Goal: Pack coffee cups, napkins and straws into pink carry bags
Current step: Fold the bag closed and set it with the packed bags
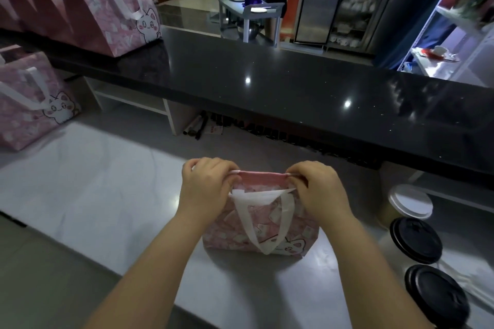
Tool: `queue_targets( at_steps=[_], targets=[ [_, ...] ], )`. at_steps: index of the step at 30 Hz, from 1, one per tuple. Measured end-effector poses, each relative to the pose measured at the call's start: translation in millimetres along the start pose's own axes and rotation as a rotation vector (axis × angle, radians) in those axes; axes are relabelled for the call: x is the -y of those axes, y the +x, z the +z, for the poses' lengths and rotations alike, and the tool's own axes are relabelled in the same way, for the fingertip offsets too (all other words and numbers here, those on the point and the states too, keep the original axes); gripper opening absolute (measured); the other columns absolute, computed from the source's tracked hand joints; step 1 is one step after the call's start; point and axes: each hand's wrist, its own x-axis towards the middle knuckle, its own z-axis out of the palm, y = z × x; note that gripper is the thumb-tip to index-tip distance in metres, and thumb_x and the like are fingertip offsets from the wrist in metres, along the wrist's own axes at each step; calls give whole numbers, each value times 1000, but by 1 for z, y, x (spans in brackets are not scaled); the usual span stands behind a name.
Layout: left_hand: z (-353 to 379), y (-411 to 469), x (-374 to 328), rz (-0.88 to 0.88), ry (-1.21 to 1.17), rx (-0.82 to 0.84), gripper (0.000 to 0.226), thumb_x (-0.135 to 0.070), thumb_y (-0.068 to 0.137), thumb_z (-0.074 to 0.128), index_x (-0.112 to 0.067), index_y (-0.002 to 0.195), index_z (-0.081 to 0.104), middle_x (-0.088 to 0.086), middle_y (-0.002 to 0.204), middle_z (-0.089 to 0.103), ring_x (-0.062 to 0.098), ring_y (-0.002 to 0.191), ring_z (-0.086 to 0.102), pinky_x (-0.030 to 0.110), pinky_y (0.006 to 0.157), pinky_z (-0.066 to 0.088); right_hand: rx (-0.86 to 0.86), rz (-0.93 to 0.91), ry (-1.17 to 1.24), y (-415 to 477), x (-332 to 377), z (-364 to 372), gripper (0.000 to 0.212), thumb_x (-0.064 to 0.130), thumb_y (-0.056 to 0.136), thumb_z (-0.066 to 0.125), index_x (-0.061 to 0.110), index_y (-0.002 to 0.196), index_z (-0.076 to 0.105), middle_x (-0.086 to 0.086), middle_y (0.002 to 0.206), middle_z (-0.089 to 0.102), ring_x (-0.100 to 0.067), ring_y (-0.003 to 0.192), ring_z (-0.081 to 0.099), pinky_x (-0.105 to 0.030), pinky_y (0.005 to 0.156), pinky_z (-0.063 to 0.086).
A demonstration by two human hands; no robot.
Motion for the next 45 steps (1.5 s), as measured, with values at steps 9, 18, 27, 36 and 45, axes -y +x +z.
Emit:
queue_targets(
  at_steps=[9, 18, 27, 36, 45],
  targets=[
    [-11, -7, 35, -12, -142, 51, 19, -16, 83, 71, -17, 101, 74, -7, 96, 72, 17, 90, 65, 48, 87, 47, 2, 200, 314, -13, -42, -2, 29, 9, 89, 67, 37, 99, 69, 27, 95, 61, 3, 92, 60, -20, 77, 54],
    [-3, 31, 40, -228, -130, -66, 13, -7, 86, 70, -18, 89, 75, -5, 84, 71, 16, 79, 61, 41, 80, 52, -129, 251, 420, 24, -38, 16, 28, 14, 94, 59, 40, 89, 66, 20, 87, 65, -1, 84, 64, -22, 70, 57],
    [35, -33, 67, -722, -727, -32, 30, -16, 83, 76, -34, 104, 68, -13, 99, 73, 3, 92, 67, 30, 87, 56, -205, 536, 925, -31, -55, 63, 38, 29, 73, 79, 42, 107, 67, 15, 106, 72, -4, 101, 67, -14, 75, 54],
    [60, -62, 58, -867, -908, 108, 24, -8, 96, 58, -30, 95, 68, -17, 90, 74, 2, 83, 70, 16, 66, 55, -207, 715, 1062, -51, -53, 91, 30, -5, 84, 67, 22, 94, 73, 8, 90, 76, -4, 84, 71, -13, 67, 53],
    [63, -98, 64, -1038, -830, 16, 19, -5, 93, 62, -21, 99, 71, -8, 95, 74, 11, 87, 70, 29, 80, 57, -185, 845, 1011, -68, -40, 103, 29, -6, 87, 62, 22, 88, 72, 6, 85, 76, -12, 83, 71, -23, 70, 56]
  ],
)
